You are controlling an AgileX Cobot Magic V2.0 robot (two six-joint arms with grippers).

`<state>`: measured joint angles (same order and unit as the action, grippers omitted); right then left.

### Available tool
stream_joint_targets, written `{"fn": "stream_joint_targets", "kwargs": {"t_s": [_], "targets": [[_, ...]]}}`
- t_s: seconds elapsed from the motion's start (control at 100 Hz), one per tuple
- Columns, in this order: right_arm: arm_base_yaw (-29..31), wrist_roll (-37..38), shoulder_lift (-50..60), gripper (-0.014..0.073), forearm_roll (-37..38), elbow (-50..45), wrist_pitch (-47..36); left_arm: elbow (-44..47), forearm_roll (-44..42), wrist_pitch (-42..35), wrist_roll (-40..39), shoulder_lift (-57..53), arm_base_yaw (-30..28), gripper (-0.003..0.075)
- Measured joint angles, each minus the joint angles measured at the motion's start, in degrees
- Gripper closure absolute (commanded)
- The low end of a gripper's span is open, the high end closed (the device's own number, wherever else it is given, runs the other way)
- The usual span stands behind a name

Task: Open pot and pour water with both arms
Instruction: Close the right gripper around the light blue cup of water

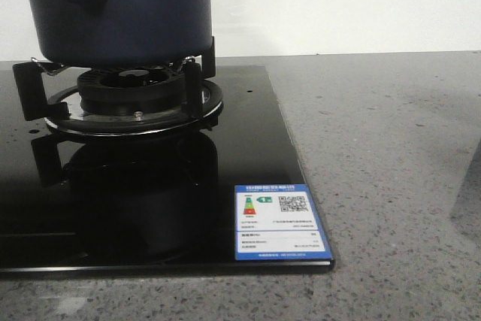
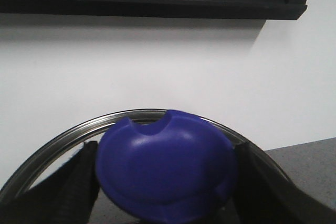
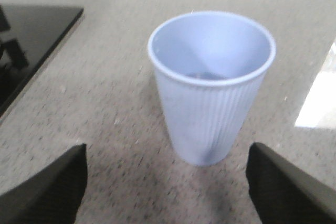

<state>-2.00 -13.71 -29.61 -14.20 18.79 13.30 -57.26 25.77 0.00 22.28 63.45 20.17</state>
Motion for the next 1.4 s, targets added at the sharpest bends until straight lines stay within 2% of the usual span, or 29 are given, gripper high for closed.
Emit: {"fn": "stream_joint_targets", "kwargs": {"t_s": [0.24, 0.48, 0.94, 1.01, 1.18, 1.4], "targets": [[0.0, 0.0, -7.7, 0.0053, 0.0, -1.6, -11.1, 0.0, 0.0, 0.0, 0.0, 0.0, 0.0, 0.0383], [0.0, 0.1, -18.6, 0.0053, -0.2, -1.6, -18.6, 0.0, 0.0, -0.4, 0.0, 0.0, 0.0, 0.0383], [0.0, 0.2, -29.5, 0.0058, -0.3, 2.5, -23.5, 0.0, 0.0, -0.5, 0.0, 0.0, 0.0, 0.0383], [0.0, 0.2, -30.8, 0.0099, -0.3, 2.5, -24.2, 0.0, 0.0, -0.5, 0.0, 0.0, 0.0, 0.0383], [0.0, 0.2, -31.9, 0.0265, -0.3, 2.5, -25.4, 0.0, 0.0, -0.5, 0.0, 0.0, 0.0, 0.0383], [0.0, 0.2, -32.0, 0.0274, -0.4, 2.7, -25.3, 0.0, 0.0, -0.6, 0.0, 0.0, 0.0, 0.0383]]}}
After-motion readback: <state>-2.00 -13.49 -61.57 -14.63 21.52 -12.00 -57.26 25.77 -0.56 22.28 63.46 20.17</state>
